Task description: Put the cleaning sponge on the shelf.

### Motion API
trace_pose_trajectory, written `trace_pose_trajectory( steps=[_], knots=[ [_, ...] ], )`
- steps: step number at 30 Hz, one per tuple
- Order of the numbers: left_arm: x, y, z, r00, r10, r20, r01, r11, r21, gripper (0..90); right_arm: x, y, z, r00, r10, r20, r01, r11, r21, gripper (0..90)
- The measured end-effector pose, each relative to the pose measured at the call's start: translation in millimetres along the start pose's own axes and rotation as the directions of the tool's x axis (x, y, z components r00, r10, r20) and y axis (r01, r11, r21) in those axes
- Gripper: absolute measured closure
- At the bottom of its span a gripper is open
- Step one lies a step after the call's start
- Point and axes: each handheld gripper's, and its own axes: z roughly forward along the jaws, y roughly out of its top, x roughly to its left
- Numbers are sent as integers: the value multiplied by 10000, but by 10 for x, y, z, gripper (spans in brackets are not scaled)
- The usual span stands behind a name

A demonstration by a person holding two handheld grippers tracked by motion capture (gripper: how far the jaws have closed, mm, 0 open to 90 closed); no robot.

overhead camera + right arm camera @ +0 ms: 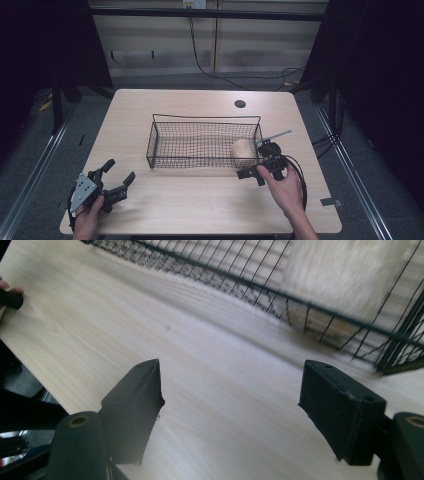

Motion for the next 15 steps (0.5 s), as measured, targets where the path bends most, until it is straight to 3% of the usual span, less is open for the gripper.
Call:
trace_pose_trajectory(
  steps=[7, 15],
  knots=[
    [2, 1, 0, 10000, 33, -6, -33, 10000, 10, 157, 24, -192, 23, 9999, -106, 62, 106, 9998, -140, 248],
    [3, 1, 0, 10000, 34, -4, -34, 10000, 10, 157, -85, -351, 95, 9999, -24, 117, 31, 9983, -577, 245]
  ],
)
